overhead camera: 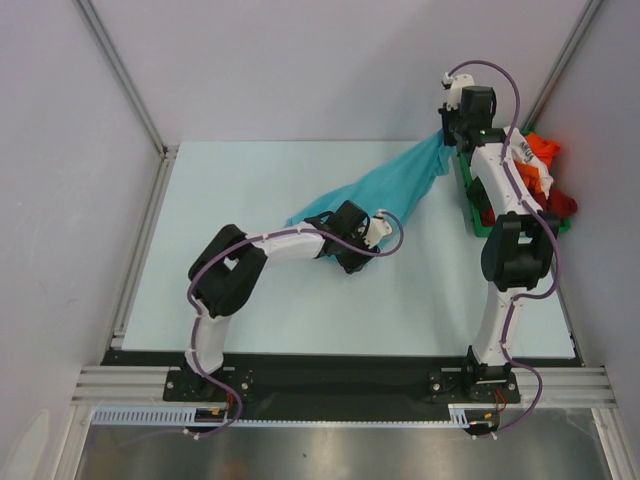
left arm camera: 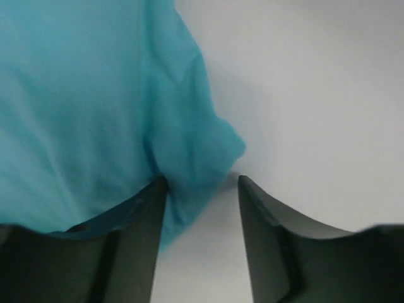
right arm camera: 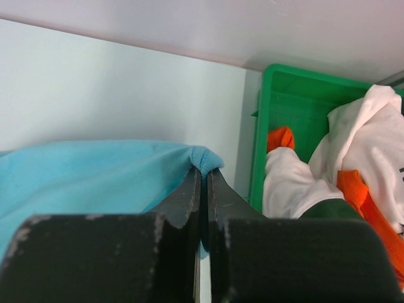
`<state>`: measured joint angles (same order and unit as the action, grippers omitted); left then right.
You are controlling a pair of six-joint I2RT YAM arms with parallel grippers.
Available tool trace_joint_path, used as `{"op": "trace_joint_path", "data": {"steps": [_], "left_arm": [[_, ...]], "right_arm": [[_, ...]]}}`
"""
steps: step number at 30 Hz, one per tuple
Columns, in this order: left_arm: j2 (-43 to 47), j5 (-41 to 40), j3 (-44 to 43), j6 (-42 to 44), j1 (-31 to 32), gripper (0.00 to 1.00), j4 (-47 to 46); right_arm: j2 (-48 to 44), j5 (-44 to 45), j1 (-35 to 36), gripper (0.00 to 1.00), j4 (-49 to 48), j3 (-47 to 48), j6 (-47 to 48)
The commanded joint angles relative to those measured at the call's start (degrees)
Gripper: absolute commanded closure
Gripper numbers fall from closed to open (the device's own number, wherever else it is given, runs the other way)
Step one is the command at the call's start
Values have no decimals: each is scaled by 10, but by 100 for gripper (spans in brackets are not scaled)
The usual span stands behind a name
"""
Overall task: Fold and stack the t-shirts
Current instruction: Flatten the tshirt out
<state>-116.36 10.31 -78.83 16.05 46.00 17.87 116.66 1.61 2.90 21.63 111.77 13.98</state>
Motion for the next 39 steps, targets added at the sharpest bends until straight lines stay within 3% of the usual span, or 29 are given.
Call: {"op": "trace_joint_path", "data": {"steps": [1,2,4,5,6,14,19,28,33,39], "left_arm": [[-17,3,-44,-19,3,48,-25],[-16,-3,-48,-22,3,63,-21],[1,-15,-45,-22,3,79,-18],[9,-32,-41,-17,3,97,-12],[21,-41,-27,-8,2,100,-12],[218,-93,68,27,-39,100,6],[342,-120,101,78,-93,100,39],[572,-201,141,173,-101,100,72],[644,-146,105,183,-101,100,179],[665,-127,61,142,-150,100,228]], "right_arm": [[-20,-11,-2,100,-17,4,-8],[-24,-11,-2,100,-18,3,-7],[-30,-10,-3,100,-16,-1,-9],[-40,-10,-3,100,-16,-7,-10],[-47,-25,-4,100,-16,-12,-11],[-158,-40,-1,100,-5,-88,2],[-278,-54,4,100,3,-145,17],[-478,-80,40,100,89,-230,7],[-619,-105,95,100,203,-237,-2],[-681,-96,101,100,293,-222,-28]]}}
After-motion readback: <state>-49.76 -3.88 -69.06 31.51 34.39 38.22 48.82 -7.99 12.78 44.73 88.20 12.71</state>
